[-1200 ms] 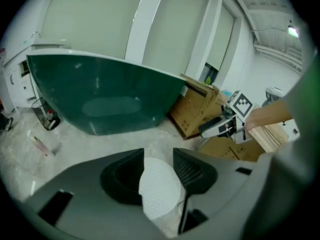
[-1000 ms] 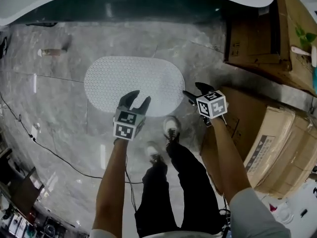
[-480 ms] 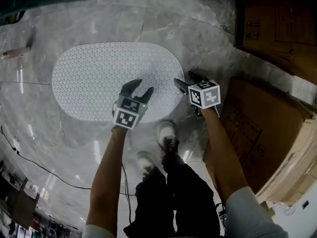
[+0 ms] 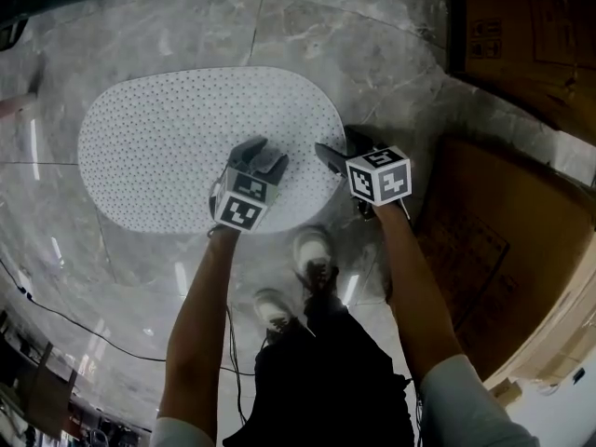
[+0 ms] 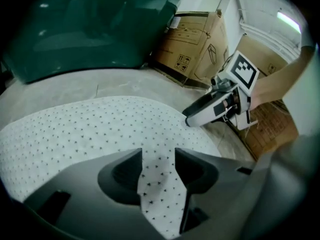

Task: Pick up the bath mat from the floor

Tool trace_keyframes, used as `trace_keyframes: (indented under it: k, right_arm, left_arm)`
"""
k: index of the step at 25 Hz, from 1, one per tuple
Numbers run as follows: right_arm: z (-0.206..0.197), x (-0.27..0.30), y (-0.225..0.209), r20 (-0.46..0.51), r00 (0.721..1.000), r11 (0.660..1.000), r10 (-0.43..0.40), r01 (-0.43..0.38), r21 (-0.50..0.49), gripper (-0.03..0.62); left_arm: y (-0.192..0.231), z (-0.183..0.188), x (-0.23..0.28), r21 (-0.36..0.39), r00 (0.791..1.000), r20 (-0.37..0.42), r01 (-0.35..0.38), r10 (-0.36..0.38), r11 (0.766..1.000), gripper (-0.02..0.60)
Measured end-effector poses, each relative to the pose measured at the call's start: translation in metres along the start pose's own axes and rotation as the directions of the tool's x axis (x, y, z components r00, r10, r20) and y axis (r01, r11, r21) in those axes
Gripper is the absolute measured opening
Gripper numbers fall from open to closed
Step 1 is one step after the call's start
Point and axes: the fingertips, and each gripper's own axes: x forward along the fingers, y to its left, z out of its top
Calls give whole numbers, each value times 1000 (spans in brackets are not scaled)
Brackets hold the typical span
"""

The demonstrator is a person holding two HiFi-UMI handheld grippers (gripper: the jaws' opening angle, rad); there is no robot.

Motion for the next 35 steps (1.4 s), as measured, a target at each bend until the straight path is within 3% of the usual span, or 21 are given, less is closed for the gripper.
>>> trace_keyframes:
  k: [4,10,15,16,17,19,20,28,35]
  right_arm:
    - [-3,11,25,-86,991,994,103,-107,-36,314]
    - [-3,15,27,-127,989,996,70,-77,-52,311]
    - [0,29,52,-139,982,990,129,-136,-45,276]
    - [0,31,56,-133,983,990,130,-136,-37,250]
    - [0,33,60,-125,983,990,137,-141,-22,161]
    - [1,35,71,-120,982,989,146,-148,-4,46]
    - [1,35,76,-124,982,990,142,-143,-3,37]
    - [33,-20,125,-116,971,975,207,-196,101,34]
    - [74,-111,190,-159,968,980,195,-185,77,34]
  left_arm:
    - [-2,-5,1,45,1000,-7,4,-4,999,209]
    - [-6,-8,2,75,1000,-16,27,-26,997,216]
    - [-11,-7,1,76,999,-21,51,-50,996,242]
    - [-11,-8,-1,77,998,-25,54,-52,996,244]
    - [-11,-9,-3,72,998,-28,55,-53,996,244]
    - [-11,-13,-8,47,998,-35,51,-50,998,252]
    - [-12,-15,-11,26,998,-33,48,-47,999,253]
    - [-24,0,-92,-193,1000,9,9,-7,981,252]
    - [-37,48,-210,-266,997,43,-57,71,962,225]
